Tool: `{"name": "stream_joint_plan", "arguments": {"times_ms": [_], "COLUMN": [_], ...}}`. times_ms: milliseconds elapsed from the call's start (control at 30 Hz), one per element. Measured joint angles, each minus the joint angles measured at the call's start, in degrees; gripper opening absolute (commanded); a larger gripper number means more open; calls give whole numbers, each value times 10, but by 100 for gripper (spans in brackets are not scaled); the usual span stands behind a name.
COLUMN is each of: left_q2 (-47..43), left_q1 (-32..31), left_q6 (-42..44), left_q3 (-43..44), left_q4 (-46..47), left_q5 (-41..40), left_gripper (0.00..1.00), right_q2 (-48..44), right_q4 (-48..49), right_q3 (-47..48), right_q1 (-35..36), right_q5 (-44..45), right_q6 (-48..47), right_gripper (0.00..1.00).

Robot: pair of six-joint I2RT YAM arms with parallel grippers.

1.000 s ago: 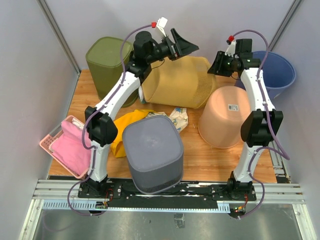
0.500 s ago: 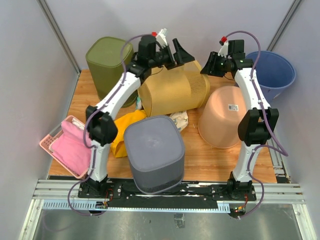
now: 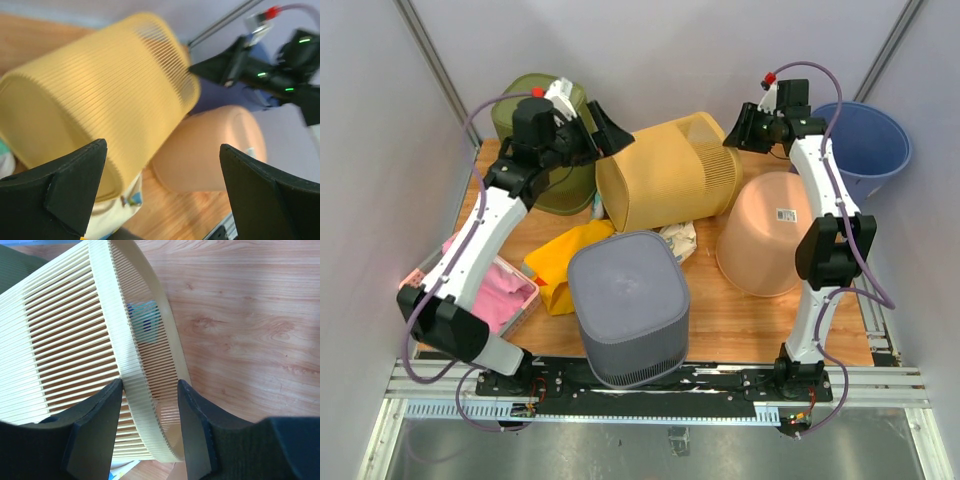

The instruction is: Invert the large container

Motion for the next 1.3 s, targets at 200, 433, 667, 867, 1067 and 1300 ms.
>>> {"name": "stream_joint_plan", "arguments": {"times_ms": [200, 433, 667, 867, 1067, 1300], "left_q2": [74, 94, 154, 231, 338, 415], "left_q1": [1, -1, -20, -45, -54, -69], "left_q6": [-4, -51, -76, -82, -94, -122], "left_q3": [-38, -61, 42, 170, 311, 389], "left_q4": [-35, 35, 77, 96, 105, 116], "left_q5": [6, 75, 116, 147, 173, 183], "left_gripper": [99, 99, 99, 99, 99, 99], "right_q2": [3, 9, 16, 31, 53, 77], "right_q4": [5, 8, 18, 20, 1, -76], "right_q3": [1, 7, 9, 21, 48, 69], "right_q1": [-12, -16, -28, -37, -36, -33], "right_q5": [9, 16, 54, 90, 111, 113], "right_q6": [3, 3, 2, 0, -1, -2], "right_gripper": [49, 49, 49, 51, 53, 57]}}
